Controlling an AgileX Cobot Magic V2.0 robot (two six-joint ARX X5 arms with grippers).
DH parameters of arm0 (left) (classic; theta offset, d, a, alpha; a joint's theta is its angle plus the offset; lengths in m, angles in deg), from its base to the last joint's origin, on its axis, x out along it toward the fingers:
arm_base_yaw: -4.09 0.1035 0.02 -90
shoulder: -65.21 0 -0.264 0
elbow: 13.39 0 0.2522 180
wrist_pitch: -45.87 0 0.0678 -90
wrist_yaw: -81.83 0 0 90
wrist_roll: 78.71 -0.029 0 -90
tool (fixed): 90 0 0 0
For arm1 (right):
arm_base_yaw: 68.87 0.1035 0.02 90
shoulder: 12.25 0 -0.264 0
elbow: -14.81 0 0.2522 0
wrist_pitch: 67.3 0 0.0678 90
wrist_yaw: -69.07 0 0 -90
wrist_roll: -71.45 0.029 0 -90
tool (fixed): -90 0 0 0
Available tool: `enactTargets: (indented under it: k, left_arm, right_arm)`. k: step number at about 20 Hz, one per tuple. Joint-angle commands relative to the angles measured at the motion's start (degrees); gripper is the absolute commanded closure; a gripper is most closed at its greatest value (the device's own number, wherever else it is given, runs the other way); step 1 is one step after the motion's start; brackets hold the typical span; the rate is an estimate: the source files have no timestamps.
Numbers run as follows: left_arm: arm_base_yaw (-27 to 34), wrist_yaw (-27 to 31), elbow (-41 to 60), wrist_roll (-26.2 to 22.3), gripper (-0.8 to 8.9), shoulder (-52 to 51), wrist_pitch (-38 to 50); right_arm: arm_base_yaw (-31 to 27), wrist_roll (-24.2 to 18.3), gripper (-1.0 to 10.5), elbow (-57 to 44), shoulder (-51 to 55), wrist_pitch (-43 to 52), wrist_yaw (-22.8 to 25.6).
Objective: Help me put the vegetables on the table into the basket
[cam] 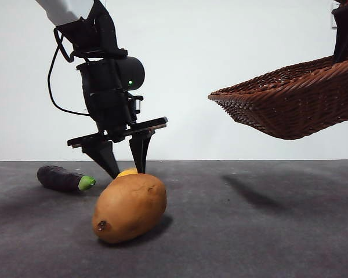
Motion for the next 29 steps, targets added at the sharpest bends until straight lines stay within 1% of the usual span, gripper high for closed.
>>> enactTargets:
  k: [1,3,4,6,7,8,9,10,11,12,14,16,18,20,21,23,24,25,26,29]
  left_arm:
    - [-0.2,-0.5,0.1,-0.5,8.23,0.5,1.1]
    - [0.2,-4.5,-1.4,-0.9,8.23,-0.8,0.3]
    - [0.4,-6.0,-3.3,-1.4,8.22,-1.7,-1.4]
    - [0.4,-6.2,-8.8,-5.5,8.22,-3.9,-7.5]
    - [0.1,-6.3,-11.5,-7.0,8.22,-5.3,-9.9]
    - [-0.5,-6.4,-13.8,-7.3,8.22,-7.2,-11.2]
    - [-1.3,-7.2,-15.1,-7.3,8.22,-9.4,-11.0]
    - [-2.4,-9.9,-15.7,-6.5,8.22,-11.6,-9.4]
    - [-3.9,-14.5,-15.8,-5.2,8.22,-13.2,-6.4]
    - [-5.7,-17.4,-15.8,-4.2,8.22,-13.9,-3.6]
    - [-9.3,-17.9,-15.8,-1.8,8.22,-13.7,-0.7]
    - [-12.4,-17.8,-15.8,-1.2,8.22,-12.5,2.1]
    - [-13.6,-16.2,-15.8,-0.3,8.22,-11.2,1.9]
    - [-13.7,-14.8,-15.8,-0.3,8.11,-9.8,-0.3]
    - [-13.7,-14.8,-15.8,-0.3,7.65,-9.2,-1.2]
    - [-13.7,-14.0,-15.8,1.0,4.27,-8.7,-1.5]
    - [-13.7,-11.8,-15.8,1.5,2.27,-8.7,-1.6]
    - [-13.7,-9.4,-15.8,2.6,1.29,-8.7,-1.9]
    - [-13.7,-8.4,-15.8,2.7,1.19,-8.7,-2.0]
    - [-13.7,-9.1,-15.8,2.8,1.21,-8.7,-2.0]
  right_arm:
    - [0.0,-0.4,9.6,-0.3,0.5,0.5,-1.0]
    - [0.0,-0.4,9.6,-0.3,0.5,0.7,-1.0]
    - [0.0,-0.4,9.6,-0.3,0.5,0.7,-1.0]
    - [0.0,-0.4,9.6,-0.3,0.5,1.0,-1.0]
    - [0.0,-0.4,9.6,-0.3,0.5,1.2,-1.0]
    - [0.0,-0.4,9.6,-0.3,0.5,1.2,-1.0]
    - [0.0,-0.4,9.6,-0.3,0.5,1.2,-1.0]
    - [0.0,-0.4,9.6,-0.3,0.5,1.2,-1.0]
    - [0.1,-0.4,9.6,-0.3,0.5,1.2,-1.0]
    - [0.5,-0.4,9.6,-0.3,0.5,1.2,-1.0]
    - [1.6,-0.3,9.6,-0.3,0.5,0.8,-1.0]
    - [3.1,-0.3,9.6,-0.3,0.5,0.2,-1.0]
    - [5.1,-0.2,9.6,-0.3,0.5,0.0,-1.0]
    - [7.2,-0.2,9.6,-0.3,0.5,-0.3,-1.0]
    - [8.2,-0.2,9.6,-0.3,0.5,0.0,-0.9]
    - [9.7,-0.2,9.6,-0.3,0.5,0.2,-0.8]
    - [10.3,-0.2,9.6,-0.3,0.5,0.1,-0.8]
    - [10.6,-0.2,9.6,-0.3,0.5,0.1,-0.7]
    - [10.6,-0.2,9.6,-0.3,0.5,0.0,-0.7]
    - [10.6,-0.2,9.6,-0.3,0.5,0.0,-0.5]
